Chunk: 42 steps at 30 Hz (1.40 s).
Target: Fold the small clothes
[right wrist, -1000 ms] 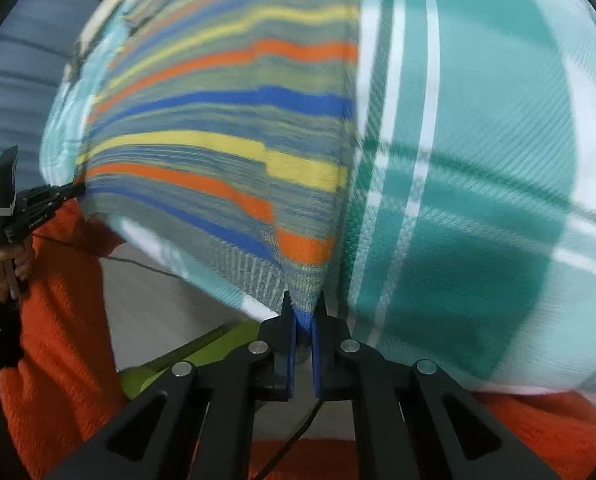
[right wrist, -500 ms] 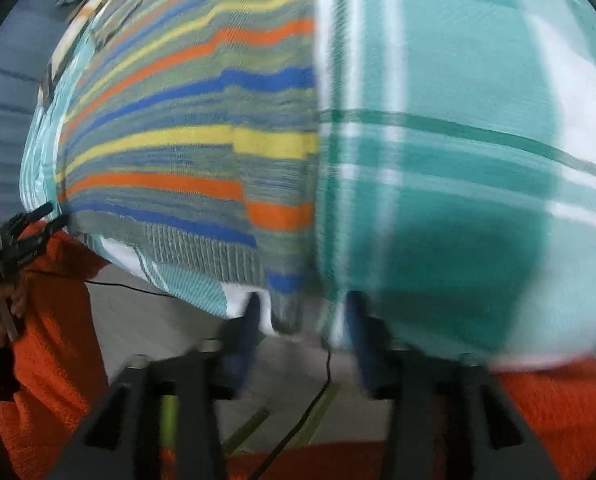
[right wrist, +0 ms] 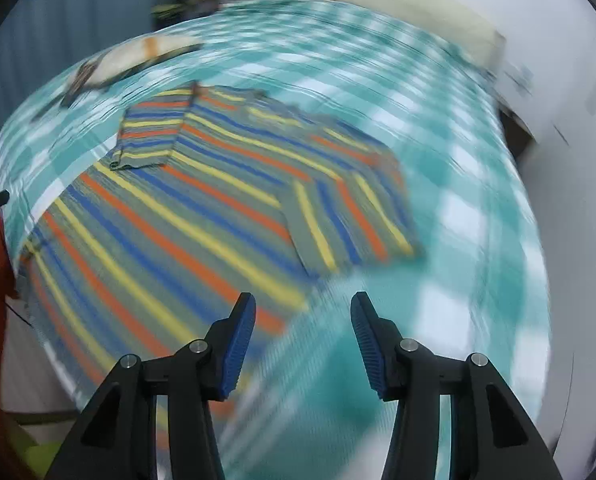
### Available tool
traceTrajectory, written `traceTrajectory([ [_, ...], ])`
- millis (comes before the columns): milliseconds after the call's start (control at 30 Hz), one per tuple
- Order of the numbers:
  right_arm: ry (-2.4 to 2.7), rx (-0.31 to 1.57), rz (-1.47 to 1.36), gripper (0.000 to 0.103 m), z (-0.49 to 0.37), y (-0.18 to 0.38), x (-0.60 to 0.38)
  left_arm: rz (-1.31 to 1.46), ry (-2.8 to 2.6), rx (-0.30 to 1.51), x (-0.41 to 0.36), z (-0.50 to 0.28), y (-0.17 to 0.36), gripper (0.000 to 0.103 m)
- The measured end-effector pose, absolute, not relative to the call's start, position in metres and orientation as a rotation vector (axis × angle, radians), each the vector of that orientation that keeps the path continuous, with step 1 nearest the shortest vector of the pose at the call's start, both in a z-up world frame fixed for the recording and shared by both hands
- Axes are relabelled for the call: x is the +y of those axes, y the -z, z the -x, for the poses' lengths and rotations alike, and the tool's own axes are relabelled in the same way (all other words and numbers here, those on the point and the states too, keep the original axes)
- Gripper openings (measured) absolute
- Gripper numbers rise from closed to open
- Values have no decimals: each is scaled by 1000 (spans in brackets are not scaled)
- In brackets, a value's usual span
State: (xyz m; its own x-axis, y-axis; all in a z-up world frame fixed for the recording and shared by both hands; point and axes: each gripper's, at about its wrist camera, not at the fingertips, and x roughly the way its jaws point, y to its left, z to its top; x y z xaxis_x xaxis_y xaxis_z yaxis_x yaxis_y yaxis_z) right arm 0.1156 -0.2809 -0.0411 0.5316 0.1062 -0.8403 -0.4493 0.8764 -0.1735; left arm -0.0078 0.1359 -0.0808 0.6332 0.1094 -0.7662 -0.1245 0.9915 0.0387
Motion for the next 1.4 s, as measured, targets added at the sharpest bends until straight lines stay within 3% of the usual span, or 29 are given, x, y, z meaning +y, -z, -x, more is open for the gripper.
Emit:
traceTrajectory([
  [200,-312,1028,442,49,-197,124,-243,37,-130,906,139,10,94,86],
  [233,-301,1046,390,43,-207,136,-248,30,-137,910,139,9,95,86],
  [267,-298,1042,334,28,-208,134,-260,25,-144,917,139,9,97,86],
  [300,-269,1029,268,3,-212,130,-274,26,-145,922,140,9,98,86],
  [533,168,840,-432,3,-188,67,-505,55,-146,918,142,10,99,86],
  [633,262,845,-509,3,-172,67,-560,46,-141,930,138,8,101,86],
  [1067,344,956,-666,3,-149,107,-598,-3,-141,959,130,7,107,86],
  [1167,211,883,-743,9,-149,105,-603,11,-142,961,132,7,107,86],
  [1200,201,858,-747,30,-148,102,-604,14,-142,961,132,7,107,86],
  [1233,189,834,-751,60,-144,98,-606,16,-142,962,133,7,108,86],
  [1267,169,798,-765,66,-135,95,-610,17,-141,964,133,7,108,86],
  [1400,103,804,-758,59,-107,99,-603,25,-140,969,133,6,110,86],
])
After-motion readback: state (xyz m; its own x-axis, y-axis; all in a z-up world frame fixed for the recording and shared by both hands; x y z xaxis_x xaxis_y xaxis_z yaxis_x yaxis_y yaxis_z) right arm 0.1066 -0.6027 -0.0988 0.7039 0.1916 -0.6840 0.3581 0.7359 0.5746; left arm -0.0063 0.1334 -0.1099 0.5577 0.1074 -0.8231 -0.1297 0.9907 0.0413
